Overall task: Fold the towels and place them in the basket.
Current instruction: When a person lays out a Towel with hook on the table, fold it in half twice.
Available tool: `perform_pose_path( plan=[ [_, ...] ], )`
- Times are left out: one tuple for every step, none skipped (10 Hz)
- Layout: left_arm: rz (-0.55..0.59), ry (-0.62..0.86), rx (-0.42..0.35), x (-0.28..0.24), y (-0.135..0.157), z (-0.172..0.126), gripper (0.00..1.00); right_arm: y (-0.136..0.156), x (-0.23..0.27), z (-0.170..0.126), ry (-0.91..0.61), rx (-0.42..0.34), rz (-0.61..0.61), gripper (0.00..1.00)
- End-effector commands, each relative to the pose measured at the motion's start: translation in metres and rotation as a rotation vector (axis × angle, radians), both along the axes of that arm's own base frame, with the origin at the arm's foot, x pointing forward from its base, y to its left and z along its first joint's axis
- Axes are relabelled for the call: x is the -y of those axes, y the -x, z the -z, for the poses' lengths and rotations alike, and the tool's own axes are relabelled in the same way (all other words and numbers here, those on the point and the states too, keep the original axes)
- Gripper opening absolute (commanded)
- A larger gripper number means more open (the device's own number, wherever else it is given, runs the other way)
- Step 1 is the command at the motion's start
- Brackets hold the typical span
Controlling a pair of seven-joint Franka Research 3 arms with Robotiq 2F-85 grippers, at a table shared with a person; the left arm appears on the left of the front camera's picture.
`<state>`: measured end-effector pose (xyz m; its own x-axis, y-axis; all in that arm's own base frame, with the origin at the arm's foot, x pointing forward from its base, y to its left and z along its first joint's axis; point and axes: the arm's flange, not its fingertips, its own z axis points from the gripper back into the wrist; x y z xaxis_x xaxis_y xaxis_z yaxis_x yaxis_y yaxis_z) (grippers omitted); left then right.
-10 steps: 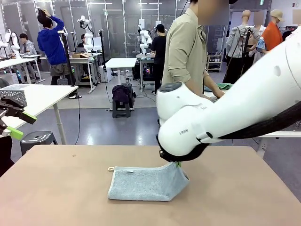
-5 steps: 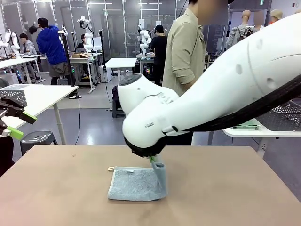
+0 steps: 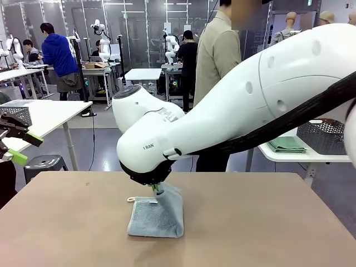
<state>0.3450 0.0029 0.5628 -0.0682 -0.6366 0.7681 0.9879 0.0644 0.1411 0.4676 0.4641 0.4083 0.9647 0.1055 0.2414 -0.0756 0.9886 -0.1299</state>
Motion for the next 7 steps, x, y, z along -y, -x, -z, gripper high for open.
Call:
perform_pose_path(
  plan=[
    [0.021,0.025,0.014,0.0002,0.0005,-0.0017,0.77,-0.0006,-0.0165,0.0003,-0.022,-0.001,0.064,0.03],
    [0.021,0.025,0.014,0.0002,0.0005,-0.0017,0.77,-0.0003,-0.0223,0.0016,-0.03,-0.001,0.071,0.03],
    [0.021,0.025,0.014,0.0002,0.0005,-0.0017,0.77,-0.0011,-0.0251,0.0026,-0.039,0.004,0.075,0.03],
    [0.021,0.025,0.014,0.0002,0.0005,-0.0017,0.77,-0.0036,-0.0248,0.0028,-0.051,0.011,0.082,0.03],
    [0.021,0.025,0.014,0.0002,0.0005,-0.0017,0.77,-0.0061,-0.0247,0.0036,-0.07,0.01,0.087,0.03],
    [0.021,0.025,0.014,0.0002,0.0005,-0.0017,0.77,-0.0071,-0.0246,0.0033,-0.086,0.017,0.082,0.03],
    [0.021,0.025,0.014,0.0002,0.0005,-0.0017,0.77,-0.0045,-0.0228,0.0021,-0.041,0.002,0.043,0.03]
  ],
)
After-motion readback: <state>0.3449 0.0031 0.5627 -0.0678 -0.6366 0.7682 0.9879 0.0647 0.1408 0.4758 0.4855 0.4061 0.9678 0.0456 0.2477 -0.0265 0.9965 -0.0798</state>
